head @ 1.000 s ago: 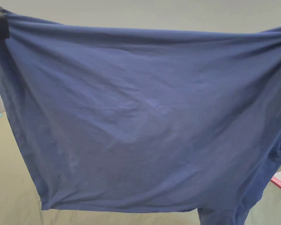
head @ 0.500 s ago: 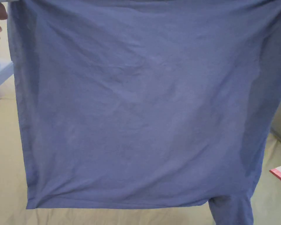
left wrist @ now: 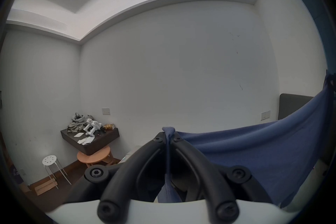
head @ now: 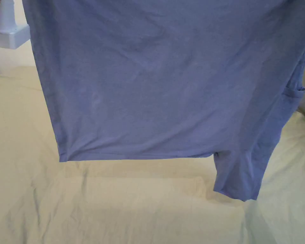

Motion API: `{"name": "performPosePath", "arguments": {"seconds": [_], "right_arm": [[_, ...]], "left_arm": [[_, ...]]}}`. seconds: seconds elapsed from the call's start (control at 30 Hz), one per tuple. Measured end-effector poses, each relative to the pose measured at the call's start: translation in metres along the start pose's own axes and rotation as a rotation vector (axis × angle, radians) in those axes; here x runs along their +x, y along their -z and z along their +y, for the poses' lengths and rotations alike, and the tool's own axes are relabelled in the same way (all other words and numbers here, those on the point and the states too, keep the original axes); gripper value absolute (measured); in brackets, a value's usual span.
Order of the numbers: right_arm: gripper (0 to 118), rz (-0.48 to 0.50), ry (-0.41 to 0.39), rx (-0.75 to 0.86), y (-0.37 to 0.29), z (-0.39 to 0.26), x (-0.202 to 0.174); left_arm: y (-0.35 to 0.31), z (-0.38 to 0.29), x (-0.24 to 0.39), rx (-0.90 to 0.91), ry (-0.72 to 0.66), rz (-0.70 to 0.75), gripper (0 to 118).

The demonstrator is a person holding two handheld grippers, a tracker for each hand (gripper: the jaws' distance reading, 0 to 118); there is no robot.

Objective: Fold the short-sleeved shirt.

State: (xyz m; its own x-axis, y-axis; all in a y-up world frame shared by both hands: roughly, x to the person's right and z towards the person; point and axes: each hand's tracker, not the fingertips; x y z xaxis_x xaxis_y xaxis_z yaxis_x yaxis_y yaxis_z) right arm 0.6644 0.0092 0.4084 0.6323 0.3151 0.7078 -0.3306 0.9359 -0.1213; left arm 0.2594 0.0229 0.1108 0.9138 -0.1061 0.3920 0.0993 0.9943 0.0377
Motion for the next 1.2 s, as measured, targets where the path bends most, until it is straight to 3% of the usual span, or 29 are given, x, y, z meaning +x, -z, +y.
{"name": "performPosePath", "arguments": {"seconds": [0.27, 0.43, 0.53, 0.73, 0.87, 1.03, 1.13, 1.2], "right_arm": [[6, 0.019, 0.024, -0.103, 0.03, -0.04, -0.019], [6, 0.081, 0.022, -0.196, 0.027, -0.098, -0.035], [6, 0.148, 0.059, -0.259, 0.001, -0.145, -0.045], [6, 0.276, 0.015, -0.418, -0.091, -0.239, -0.061], [6, 0.359, 0.031, -0.55, -0.184, -0.285, -0.068], [6, 0.456, -0.014, -0.73, -0.293, -0.338, -0.083], [6, 0.479, 0.067, -0.873, -0.343, -0.375, -0.086], [6, 0.466, 0.081, -0.958, -0.373, -0.397, -0.089]], "left_arm": [[0.038, -0.026, 0.021, -0.034, 0.066, 0.021, 0], [0.045, -0.078, 0.023, -0.111, 0.066, -0.002, 0], [0.031, -0.126, 0.022, -0.159, 0.096, -0.022, 0], [-0.043, -0.238, 0.011, -0.281, 0.144, -0.089, 0], [-0.123, -0.32, -0.013, -0.421, 0.153, -0.101, 0], [-0.223, -0.412, -0.033, -0.63, 0.245, -0.109, 0], [-0.269, -0.458, -0.04, -0.768, 0.269, -0.127, 0], [-0.289, -0.488, -0.044, -0.873, 0.279, -0.17, 0]]}}
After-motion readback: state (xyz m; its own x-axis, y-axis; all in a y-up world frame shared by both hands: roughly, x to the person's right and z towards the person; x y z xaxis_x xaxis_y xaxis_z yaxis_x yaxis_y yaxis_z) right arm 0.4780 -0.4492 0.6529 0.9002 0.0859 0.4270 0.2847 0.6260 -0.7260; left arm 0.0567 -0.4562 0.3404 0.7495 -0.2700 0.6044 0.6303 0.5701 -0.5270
